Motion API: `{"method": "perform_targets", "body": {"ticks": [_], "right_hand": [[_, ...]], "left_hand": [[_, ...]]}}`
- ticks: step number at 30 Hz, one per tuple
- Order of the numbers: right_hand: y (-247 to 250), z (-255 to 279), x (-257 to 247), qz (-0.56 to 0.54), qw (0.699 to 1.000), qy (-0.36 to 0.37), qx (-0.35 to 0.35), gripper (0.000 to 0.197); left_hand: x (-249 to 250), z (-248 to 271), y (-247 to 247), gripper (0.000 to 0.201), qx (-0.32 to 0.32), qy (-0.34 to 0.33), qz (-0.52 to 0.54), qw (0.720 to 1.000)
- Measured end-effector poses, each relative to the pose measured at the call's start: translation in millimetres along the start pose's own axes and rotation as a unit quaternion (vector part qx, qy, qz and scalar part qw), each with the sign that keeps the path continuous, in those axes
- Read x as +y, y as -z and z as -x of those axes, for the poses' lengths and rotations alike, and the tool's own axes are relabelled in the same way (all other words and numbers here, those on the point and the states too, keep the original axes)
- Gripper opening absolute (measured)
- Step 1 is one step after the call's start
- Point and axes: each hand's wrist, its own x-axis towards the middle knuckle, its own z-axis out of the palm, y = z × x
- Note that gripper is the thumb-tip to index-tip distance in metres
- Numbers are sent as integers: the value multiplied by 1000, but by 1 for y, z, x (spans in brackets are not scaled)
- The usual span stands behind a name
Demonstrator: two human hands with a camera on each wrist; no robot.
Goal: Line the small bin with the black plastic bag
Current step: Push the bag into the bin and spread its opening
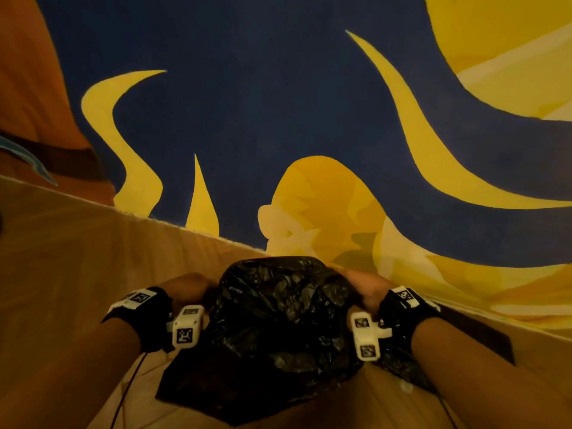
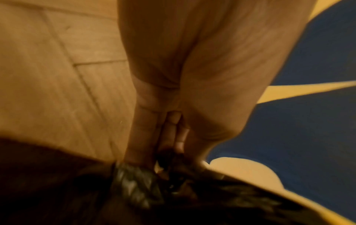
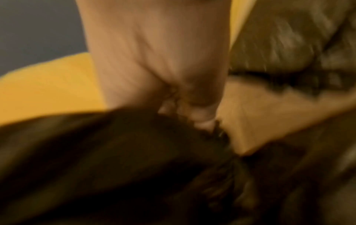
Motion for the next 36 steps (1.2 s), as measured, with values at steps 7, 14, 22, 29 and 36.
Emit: {"method": "perform_targets", "body": {"ticks": [7, 14, 22, 29, 36], "right_hand": [[32, 53, -3, 86, 995, 46, -10, 52], [17, 106, -2, 344, 909, 189, 139, 84], [-2, 88, 43, 417, 889, 169, -90, 113], [9, 41, 54, 419, 866, 273, -20, 68], [45, 42, 60, 493, 843, 217, 9, 51]], "left_hand": [[29, 68, 27, 57, 55, -66, 196, 977], [34, 103, -6, 95, -124, -96, 97, 983], [11, 90, -25, 96, -127, -111, 3, 986], [-9, 70, -41, 91, -77, -120, -23, 989], [-13, 88, -16, 125, -62, -118, -135, 982]]}}
